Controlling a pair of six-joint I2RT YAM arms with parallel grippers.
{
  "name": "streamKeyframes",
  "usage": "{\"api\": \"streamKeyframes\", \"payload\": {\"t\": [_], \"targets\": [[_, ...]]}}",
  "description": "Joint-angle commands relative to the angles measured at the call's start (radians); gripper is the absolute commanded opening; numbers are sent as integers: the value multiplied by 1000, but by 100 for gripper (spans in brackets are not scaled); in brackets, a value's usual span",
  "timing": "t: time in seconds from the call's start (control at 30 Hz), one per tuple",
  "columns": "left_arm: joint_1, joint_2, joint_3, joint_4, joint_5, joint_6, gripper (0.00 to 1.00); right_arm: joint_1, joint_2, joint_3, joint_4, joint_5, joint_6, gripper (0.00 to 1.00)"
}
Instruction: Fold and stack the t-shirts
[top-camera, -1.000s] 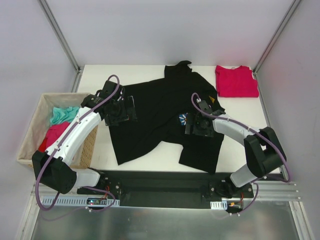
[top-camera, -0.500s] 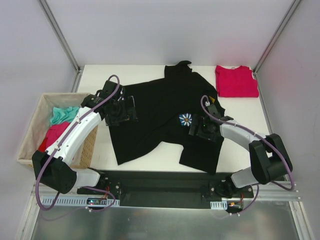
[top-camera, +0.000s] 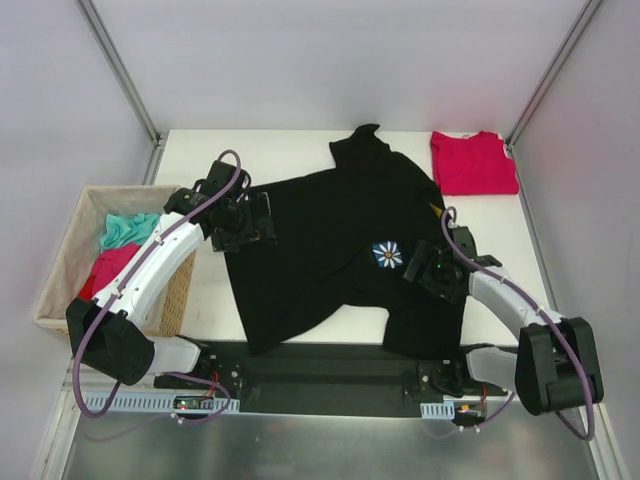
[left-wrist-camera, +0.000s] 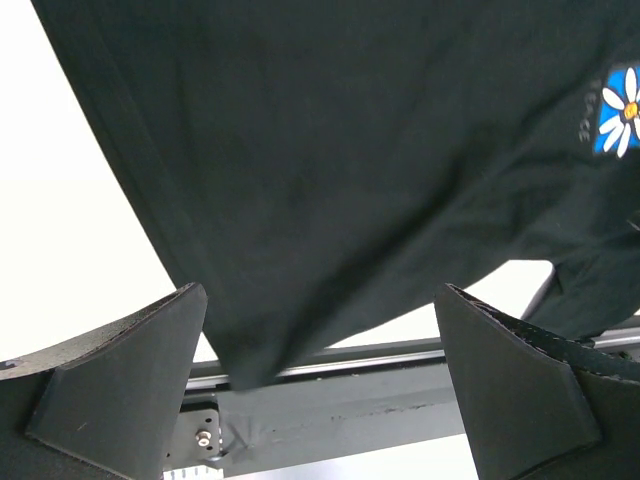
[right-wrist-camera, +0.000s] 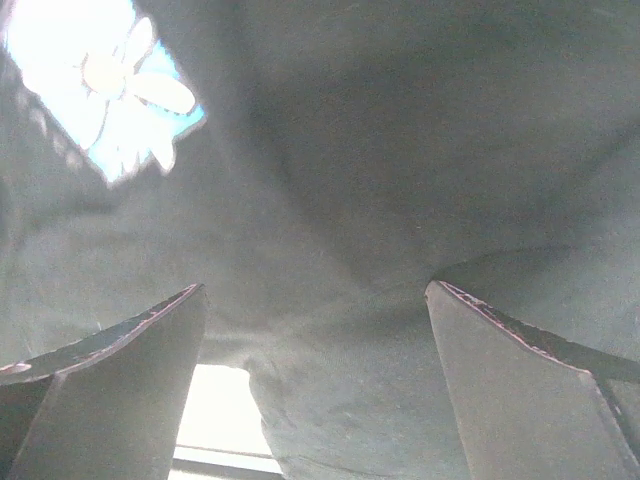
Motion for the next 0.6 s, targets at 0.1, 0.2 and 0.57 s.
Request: {"api": "streamKeyframes", "payload": {"t": [0.1, 0.2, 0.57], "targets": [[-8, 9, 9, 15, 24, -3, 99, -179, -86, -56, -161, 21, -76, 96], [-8, 9, 7, 17, 25, -1, 99, -188, -112, -31, -173, 46, -82, 97], [-8, 62, -8, 37, 42, 0, 99, 201, 150, 540, -207, 435, -208, 97]]}}
